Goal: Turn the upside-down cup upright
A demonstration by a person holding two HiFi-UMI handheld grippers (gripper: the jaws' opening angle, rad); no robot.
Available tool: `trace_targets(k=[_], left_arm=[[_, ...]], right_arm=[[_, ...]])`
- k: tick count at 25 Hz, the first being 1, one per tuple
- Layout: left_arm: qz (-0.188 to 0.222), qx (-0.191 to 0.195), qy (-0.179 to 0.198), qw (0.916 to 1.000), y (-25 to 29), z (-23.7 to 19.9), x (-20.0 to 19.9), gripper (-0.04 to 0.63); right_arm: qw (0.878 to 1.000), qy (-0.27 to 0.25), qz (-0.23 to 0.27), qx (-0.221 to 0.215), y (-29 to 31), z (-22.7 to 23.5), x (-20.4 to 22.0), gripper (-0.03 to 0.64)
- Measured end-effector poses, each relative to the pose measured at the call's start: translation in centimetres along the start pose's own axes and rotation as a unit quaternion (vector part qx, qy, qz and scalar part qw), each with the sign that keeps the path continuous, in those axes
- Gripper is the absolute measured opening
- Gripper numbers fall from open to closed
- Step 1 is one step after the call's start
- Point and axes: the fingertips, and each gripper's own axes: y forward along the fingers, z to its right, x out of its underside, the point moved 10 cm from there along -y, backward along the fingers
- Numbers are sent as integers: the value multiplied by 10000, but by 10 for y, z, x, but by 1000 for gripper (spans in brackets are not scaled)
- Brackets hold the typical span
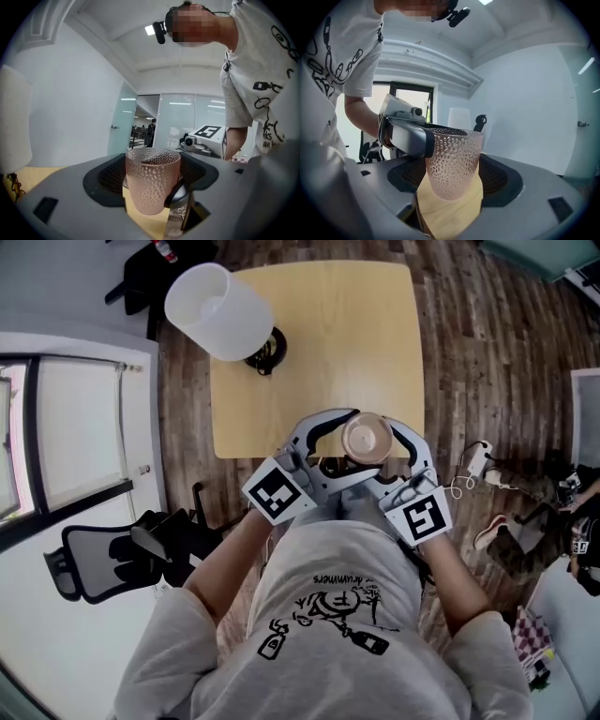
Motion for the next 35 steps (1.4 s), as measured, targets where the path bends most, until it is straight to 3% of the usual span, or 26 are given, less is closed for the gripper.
trace_targets(k=[6,19,35], left_arm=[[-269,-31,6,9996,9,-14,50,359],[-770,-161,141,9968,31,-46,142,356],[-915,-189,219,9954,41,-55,179,356]], right_arm=[[9981,35,-608,-36,20,5,49,331],[9936,-123,-1120,-77,61,23,141,331],[9908,-254,-1328,47,72,28,179,331]])
